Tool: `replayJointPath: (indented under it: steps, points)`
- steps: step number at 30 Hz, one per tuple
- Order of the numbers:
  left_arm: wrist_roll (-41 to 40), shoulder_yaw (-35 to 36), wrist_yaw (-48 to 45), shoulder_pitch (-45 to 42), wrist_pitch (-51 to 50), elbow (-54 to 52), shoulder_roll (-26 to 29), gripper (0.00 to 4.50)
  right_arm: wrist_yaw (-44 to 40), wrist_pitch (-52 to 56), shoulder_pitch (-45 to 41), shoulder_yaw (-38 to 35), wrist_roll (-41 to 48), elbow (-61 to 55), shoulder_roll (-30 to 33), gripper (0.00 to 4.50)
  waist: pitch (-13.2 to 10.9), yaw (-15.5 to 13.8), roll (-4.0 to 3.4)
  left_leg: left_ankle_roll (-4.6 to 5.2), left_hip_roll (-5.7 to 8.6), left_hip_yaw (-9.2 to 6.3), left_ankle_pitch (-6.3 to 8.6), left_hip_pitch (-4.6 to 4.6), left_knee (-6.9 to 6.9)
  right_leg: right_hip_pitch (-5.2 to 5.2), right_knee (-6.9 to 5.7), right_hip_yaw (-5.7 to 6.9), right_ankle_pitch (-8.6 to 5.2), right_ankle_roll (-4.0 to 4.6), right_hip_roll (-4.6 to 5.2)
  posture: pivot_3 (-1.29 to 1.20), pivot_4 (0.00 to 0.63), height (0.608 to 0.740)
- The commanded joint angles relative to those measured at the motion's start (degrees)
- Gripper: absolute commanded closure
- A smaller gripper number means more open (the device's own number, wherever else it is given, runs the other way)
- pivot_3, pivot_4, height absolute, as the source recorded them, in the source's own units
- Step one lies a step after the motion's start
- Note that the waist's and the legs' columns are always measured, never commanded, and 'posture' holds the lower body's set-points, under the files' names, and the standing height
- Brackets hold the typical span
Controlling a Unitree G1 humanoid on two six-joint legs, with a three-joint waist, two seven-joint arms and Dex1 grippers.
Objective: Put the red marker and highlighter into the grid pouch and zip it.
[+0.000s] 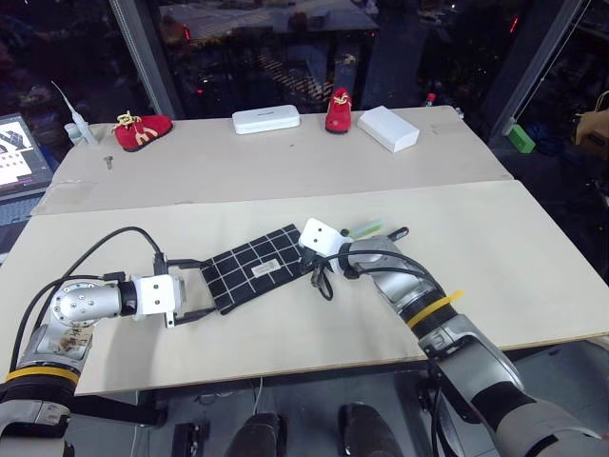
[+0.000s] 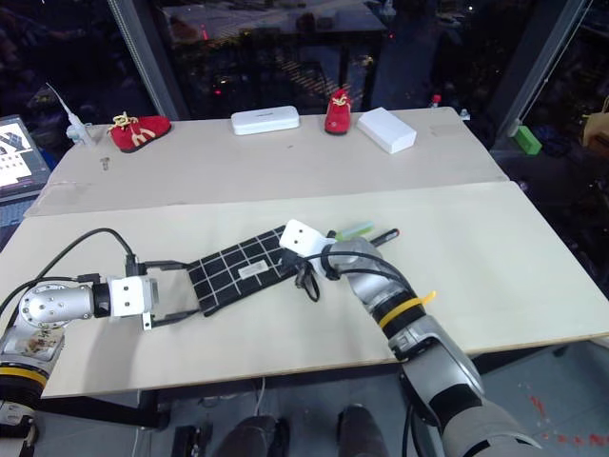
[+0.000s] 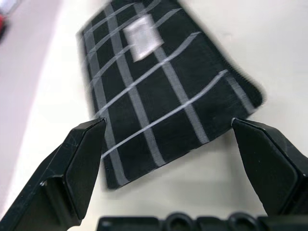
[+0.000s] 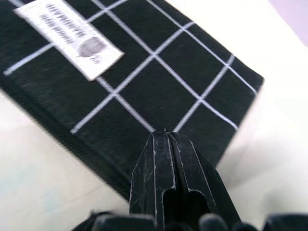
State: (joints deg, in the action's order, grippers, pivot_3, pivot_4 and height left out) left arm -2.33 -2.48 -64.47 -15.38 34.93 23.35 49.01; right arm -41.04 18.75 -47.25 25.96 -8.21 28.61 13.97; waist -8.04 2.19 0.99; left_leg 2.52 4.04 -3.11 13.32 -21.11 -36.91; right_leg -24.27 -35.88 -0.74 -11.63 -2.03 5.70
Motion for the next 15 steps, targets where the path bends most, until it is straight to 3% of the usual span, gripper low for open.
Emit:
replayJointPath:
  steps: [1,9,15]
  points:
    - [-0.4,-0.67,-0.56,0.43,1.06,-1.12,0.7,0.0,0.61,0.69,0.24,-0.25,-1.58,2.82,-0.44,4.46,0.0,0.06,0.0,0.0,0.0,0.0,0.0,0.0,0.0,0.0,0.0,-0.01,0.0,0.0,0.0,0.0,0.15,0.74]
    - [-0.47,-0.71,0.57,-0.12,1.71,-0.61,-0.14,0.0,0.49,0.72,0.18,-0.94,-1.68,3.13,-1.17,4.46,0.0,0.2,0.0,-0.01,-0.02,0.0,0.01,0.04,0.0,0.02,0.0,-0.01,-0.01,0.0,-0.02,0.0,0.15,0.74]
    - [7.21,-3.73,7.61,-5.0,11.09,7.01,-5.03,0.0,-0.08,1.17,0.56,-1.77,-1.28,2.0,-0.92,4.46,0.01,-0.41,0.0,-0.01,-0.01,0.0,0.01,0.05,0.0,0.04,0.02,0.01,0.0,0.0,0.0,0.0,0.15,0.74]
